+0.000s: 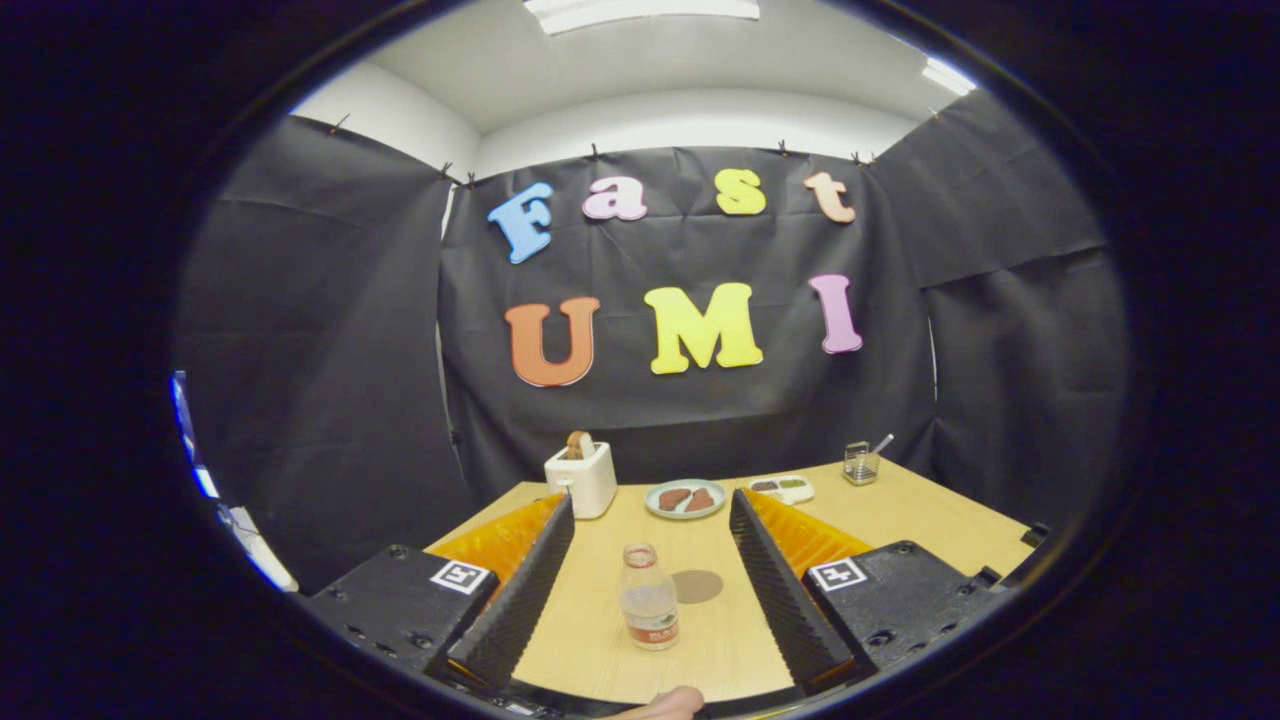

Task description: Take the bottle from table, then pour the juice into the cup, finally place the bottle on the coaster

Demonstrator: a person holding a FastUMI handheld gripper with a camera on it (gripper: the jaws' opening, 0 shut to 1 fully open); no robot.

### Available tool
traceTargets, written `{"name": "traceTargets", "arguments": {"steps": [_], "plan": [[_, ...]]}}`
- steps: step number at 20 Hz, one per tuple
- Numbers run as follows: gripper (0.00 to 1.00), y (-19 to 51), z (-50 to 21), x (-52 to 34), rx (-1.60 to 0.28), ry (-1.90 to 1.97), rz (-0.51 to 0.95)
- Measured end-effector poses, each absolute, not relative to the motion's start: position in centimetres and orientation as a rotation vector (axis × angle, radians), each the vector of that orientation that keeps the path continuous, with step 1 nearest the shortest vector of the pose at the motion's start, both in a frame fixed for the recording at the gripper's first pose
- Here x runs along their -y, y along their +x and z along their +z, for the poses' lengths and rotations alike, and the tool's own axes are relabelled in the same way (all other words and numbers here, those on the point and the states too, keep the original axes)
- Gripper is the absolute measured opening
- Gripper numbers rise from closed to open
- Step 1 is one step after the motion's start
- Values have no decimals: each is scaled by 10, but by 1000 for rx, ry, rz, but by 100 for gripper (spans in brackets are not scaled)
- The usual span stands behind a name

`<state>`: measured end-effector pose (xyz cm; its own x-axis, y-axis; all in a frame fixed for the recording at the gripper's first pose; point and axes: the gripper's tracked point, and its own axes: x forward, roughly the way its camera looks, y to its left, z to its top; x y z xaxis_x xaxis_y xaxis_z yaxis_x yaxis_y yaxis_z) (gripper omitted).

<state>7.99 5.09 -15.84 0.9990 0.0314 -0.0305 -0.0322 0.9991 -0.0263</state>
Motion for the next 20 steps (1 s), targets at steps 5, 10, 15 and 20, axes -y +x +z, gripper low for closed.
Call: {"name": "traceTargets", "arguments": {"steps": [5, 10, 15, 20], "plan": [[100, 118, -221, -46, -74, -107, 25], [100, 146, -261, -52, -51, -104, 44], [100, 168, -289, -55, -50, -160, 25], [100, 180, -312, -53, -76, -129, 2]]}}
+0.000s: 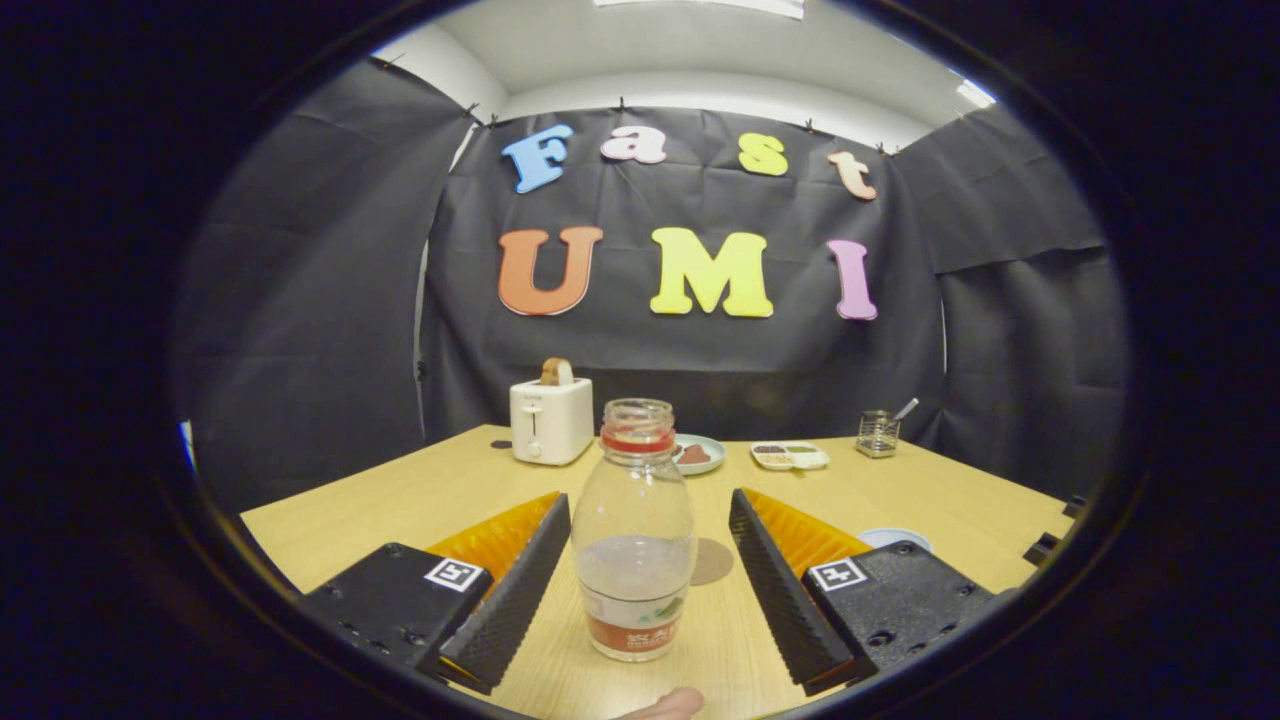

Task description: Take the bottle from table, then pour the juice into the cup, finally place the bottle on the coaster

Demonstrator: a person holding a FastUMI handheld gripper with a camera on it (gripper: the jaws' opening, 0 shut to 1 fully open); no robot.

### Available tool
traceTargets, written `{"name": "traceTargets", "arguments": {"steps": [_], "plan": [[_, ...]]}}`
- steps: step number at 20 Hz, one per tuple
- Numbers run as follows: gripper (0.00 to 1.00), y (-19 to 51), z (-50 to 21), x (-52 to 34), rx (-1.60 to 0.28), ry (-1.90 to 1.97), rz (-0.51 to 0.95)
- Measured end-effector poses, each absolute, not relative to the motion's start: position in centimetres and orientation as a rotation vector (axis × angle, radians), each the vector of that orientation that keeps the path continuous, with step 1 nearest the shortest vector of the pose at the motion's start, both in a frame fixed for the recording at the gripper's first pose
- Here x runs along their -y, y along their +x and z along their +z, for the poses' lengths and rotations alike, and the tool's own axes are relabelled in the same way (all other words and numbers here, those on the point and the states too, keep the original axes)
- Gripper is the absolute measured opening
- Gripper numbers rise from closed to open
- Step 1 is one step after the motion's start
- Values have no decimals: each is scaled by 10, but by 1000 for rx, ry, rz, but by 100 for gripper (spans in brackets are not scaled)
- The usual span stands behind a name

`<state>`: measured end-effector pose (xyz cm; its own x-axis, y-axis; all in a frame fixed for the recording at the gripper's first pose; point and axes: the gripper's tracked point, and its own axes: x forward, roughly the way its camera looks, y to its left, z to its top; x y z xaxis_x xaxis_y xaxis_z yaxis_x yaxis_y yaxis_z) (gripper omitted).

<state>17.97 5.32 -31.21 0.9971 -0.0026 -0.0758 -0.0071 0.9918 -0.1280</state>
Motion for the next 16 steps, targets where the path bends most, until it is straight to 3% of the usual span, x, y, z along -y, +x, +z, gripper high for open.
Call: {"name": "traceTargets", "arguments": {"steps": [15, 16], "plan": [[100, 197, -366, -51, -153, -167, 0], [95, 197, -373, -53, -170, -151, 1]]}}
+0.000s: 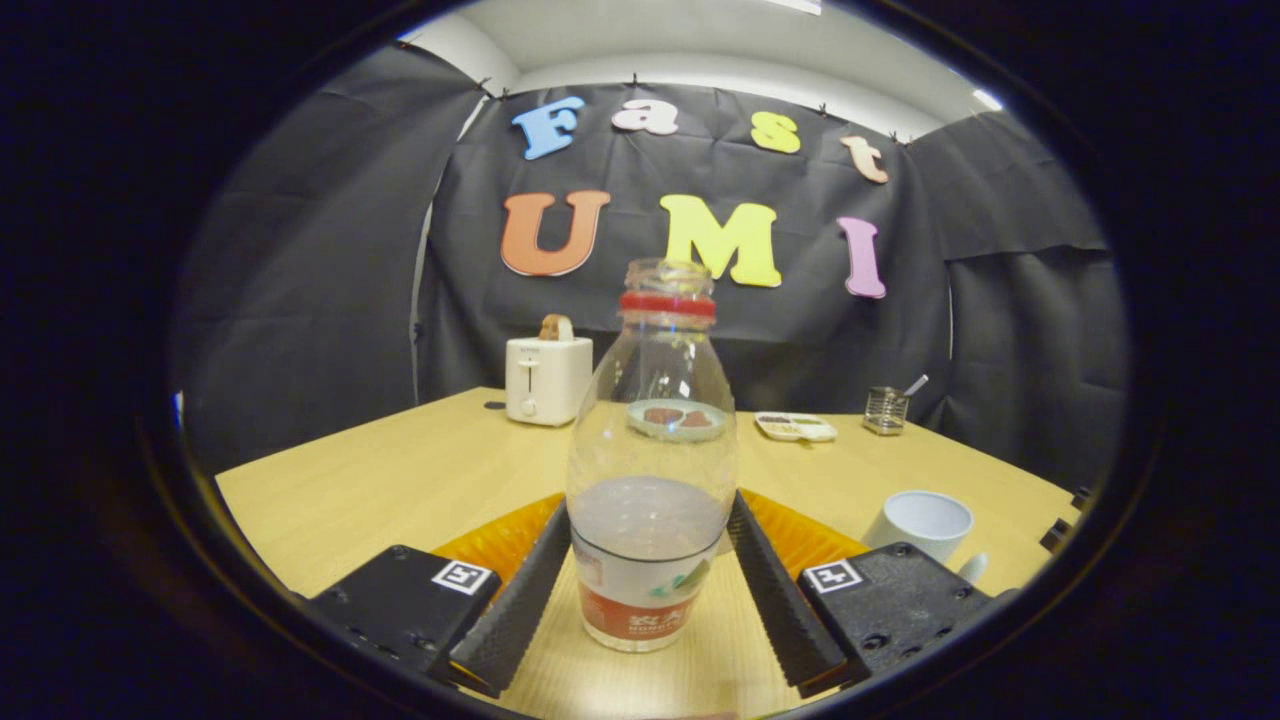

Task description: Take the bottle from table, then pour the juice into the cup, finally place the bottle on the coaster

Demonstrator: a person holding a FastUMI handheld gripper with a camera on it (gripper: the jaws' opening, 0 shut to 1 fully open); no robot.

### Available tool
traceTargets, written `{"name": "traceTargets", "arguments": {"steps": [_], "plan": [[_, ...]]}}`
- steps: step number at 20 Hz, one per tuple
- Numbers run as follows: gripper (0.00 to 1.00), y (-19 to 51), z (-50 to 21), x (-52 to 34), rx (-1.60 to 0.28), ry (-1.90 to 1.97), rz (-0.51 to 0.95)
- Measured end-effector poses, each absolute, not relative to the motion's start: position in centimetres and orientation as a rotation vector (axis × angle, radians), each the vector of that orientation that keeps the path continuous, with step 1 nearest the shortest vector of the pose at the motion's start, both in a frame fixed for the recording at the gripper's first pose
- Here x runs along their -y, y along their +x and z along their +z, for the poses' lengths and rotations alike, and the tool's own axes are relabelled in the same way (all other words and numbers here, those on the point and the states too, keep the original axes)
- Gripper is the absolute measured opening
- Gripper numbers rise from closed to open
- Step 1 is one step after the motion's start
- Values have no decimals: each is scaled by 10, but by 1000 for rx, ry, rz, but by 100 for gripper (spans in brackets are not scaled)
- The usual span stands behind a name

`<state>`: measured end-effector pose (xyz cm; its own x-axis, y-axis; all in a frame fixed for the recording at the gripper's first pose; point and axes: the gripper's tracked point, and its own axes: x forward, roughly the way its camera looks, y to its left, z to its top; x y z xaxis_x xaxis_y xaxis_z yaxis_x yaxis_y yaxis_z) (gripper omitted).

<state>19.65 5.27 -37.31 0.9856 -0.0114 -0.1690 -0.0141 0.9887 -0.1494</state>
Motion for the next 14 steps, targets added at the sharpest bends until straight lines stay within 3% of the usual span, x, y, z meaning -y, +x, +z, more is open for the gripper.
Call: {"name": "traceTargets", "arguments": {"steps": [3, 14], "plan": [[81, 188, -370, -57, -180, -99, 7], [80, 176, -308, -95, -148, 243, 122]]}}
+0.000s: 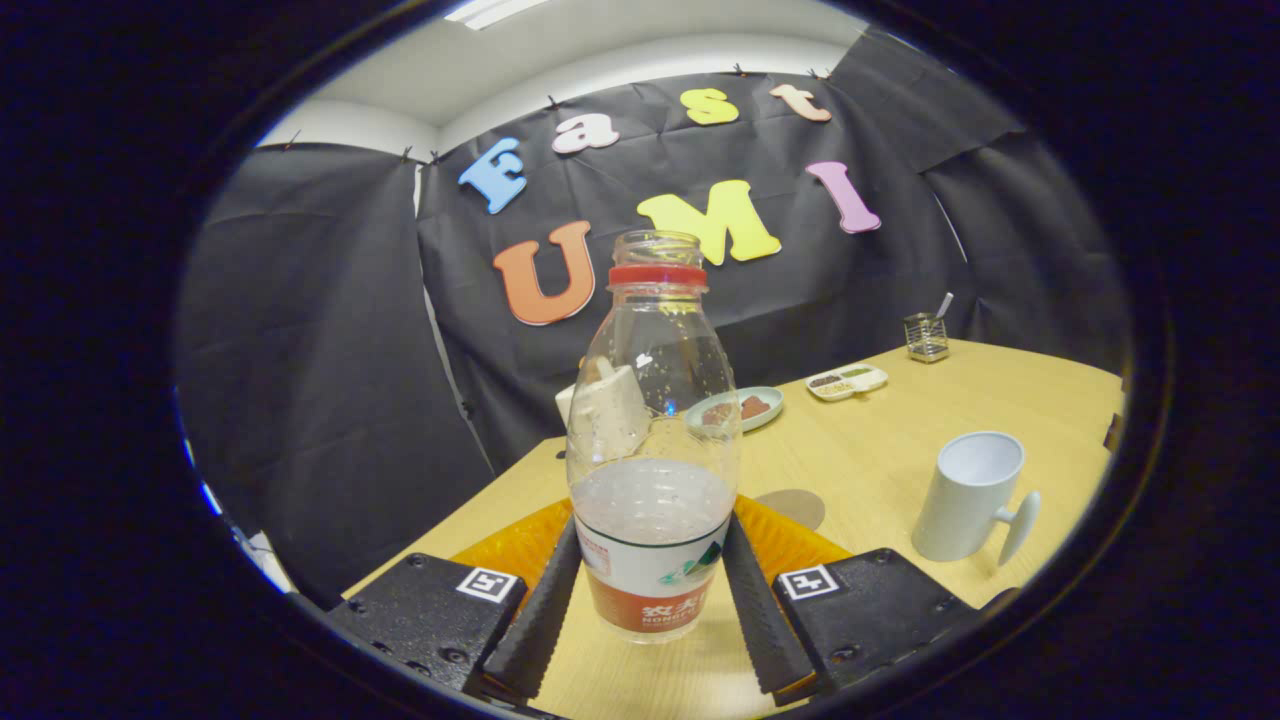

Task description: Take the bottle from table, then pour the juice into the cup, finally place the bottle on the coaster

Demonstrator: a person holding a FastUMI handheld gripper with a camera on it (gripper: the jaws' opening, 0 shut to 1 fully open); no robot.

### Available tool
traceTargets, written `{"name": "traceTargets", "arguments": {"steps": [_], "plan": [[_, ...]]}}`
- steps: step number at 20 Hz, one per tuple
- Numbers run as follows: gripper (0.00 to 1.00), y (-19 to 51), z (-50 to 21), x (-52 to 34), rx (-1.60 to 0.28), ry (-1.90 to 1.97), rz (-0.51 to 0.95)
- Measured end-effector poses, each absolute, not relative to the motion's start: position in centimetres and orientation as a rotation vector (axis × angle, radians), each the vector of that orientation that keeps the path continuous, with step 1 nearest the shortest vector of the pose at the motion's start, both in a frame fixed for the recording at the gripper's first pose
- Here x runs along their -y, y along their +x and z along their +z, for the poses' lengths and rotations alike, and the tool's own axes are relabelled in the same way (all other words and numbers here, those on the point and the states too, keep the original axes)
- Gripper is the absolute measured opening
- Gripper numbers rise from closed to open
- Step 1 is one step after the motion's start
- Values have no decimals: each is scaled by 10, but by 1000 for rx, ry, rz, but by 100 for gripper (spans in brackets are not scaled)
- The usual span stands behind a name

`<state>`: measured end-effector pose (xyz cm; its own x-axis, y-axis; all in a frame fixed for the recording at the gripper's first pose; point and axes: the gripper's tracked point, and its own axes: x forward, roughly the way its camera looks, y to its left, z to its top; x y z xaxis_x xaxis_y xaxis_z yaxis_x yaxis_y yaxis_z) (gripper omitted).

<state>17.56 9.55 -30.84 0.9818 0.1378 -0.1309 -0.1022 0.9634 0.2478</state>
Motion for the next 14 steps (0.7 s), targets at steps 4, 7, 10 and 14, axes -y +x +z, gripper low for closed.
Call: {"name": "traceTargets", "arguments": {"steps": [4, 7, 10, 14], "plan": [[80, 178, -284, -88, -131, 368, 113], [79, 180, -271, -92, -117, 489, 153], [79, 185, -272, -88, -132, 607, 164], [79, 189, -267, -90, -121, 783, 215]]}}
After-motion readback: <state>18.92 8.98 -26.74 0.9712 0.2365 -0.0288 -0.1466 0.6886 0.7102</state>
